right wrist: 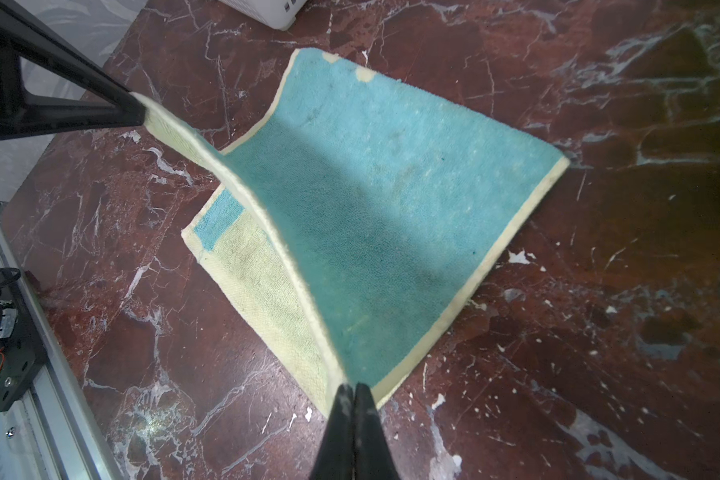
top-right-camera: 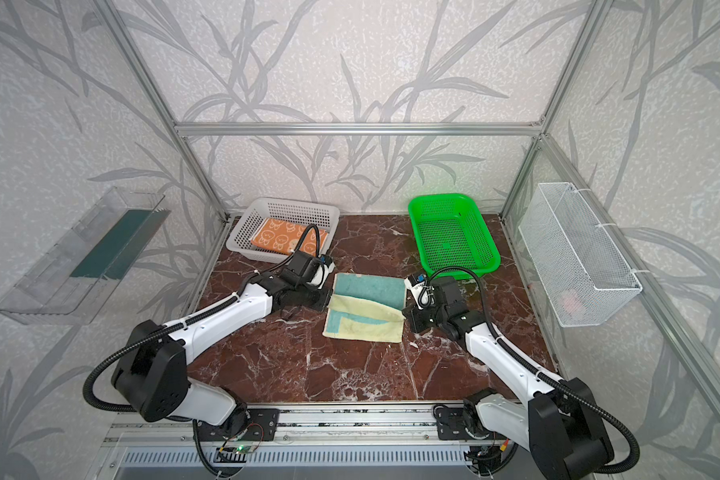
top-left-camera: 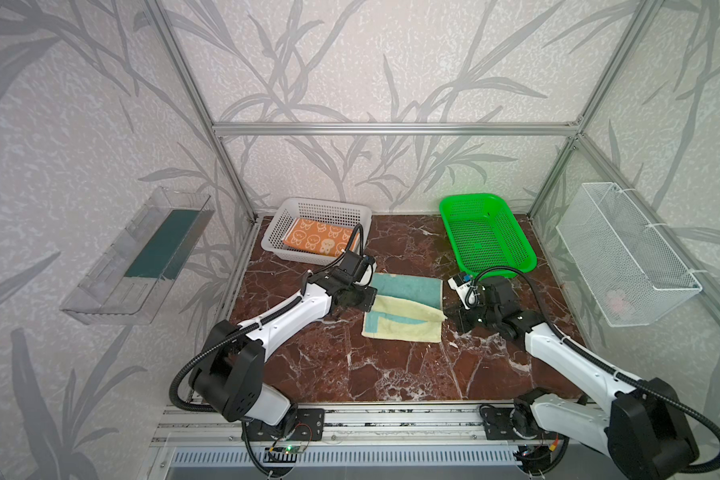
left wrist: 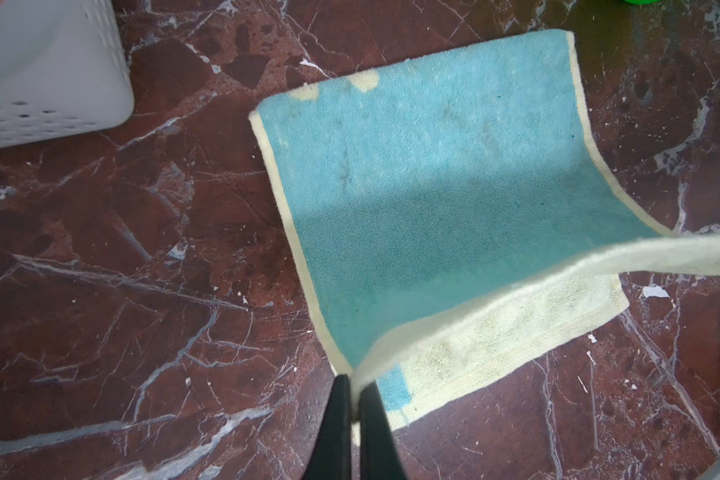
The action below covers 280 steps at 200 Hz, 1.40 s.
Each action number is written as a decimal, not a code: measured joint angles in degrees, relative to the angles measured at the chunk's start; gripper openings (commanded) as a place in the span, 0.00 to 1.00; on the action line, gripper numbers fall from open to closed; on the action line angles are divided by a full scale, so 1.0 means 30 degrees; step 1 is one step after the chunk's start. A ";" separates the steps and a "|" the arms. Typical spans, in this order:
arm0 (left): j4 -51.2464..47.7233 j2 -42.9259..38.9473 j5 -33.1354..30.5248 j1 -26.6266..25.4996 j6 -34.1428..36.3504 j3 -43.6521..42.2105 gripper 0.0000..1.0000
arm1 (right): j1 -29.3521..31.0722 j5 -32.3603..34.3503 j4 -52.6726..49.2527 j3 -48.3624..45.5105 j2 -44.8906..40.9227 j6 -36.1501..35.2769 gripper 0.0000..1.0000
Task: Fold and stack the towels
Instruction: 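Fold the held edge over toward the robot with both grippers, then release the folded towel and draw both grippers back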
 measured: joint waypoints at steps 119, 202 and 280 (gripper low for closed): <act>-0.0175 0.0685 0.0663 -0.0233 -0.0474 -0.0976 0.00 | 0.0780 0.0335 0.0022 -0.0721 0.0940 0.2652 0.00; -0.0051 0.1005 0.1100 -0.0495 -0.0794 -0.1588 0.15 | 0.1049 0.0321 0.0597 -0.1603 0.2004 0.3694 0.03; 0.0036 -0.0109 0.1333 -0.0758 -0.1603 -0.2885 0.38 | 0.1413 0.0335 0.0729 -0.2331 0.1392 0.4503 0.30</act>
